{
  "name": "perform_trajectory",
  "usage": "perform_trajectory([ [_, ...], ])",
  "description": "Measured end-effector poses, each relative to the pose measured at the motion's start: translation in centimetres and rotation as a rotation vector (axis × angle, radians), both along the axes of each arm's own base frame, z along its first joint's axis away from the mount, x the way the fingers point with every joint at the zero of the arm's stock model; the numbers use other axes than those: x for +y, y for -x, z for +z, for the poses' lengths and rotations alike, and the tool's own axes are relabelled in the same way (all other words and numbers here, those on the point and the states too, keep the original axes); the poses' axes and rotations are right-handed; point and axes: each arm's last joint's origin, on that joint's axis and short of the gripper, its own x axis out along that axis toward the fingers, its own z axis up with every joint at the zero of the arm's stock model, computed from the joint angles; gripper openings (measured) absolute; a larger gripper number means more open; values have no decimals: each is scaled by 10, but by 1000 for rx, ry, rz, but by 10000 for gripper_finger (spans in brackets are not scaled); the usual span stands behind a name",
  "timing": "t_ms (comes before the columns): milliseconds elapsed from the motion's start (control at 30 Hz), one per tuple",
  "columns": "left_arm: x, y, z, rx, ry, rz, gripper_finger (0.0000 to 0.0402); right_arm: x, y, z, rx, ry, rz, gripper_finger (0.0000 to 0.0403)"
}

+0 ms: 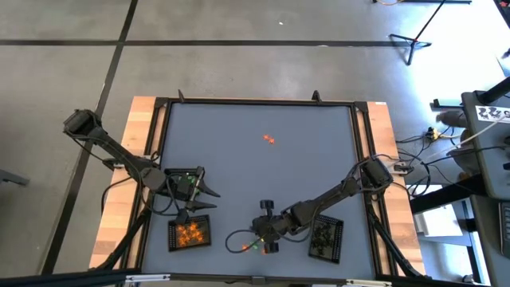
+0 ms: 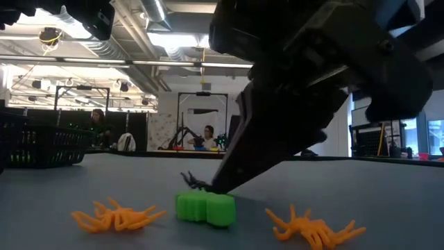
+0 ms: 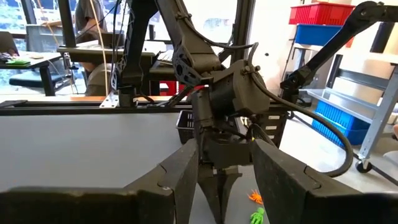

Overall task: Sort Halloween decoration
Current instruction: Put the black spider toy into the bottom right black bin

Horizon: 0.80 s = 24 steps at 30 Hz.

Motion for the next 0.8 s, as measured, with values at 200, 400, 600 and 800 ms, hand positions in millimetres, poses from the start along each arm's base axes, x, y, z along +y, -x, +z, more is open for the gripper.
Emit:
perform_trajectory([
  [200,0,0,0,-1,-6,1,144,-5,9,26,15,1,1,2],
  [400,0,0,0,-4,-6,3,144,-12,24,66,16,-24,-29,2],
  [600,0,0,1,-8,-1,8,144,-11,8,70,-149,-30,-22,15],
  [800,0,0,0,-3,4,8,144,-17,-24,39,-256,-112,42,75],
])
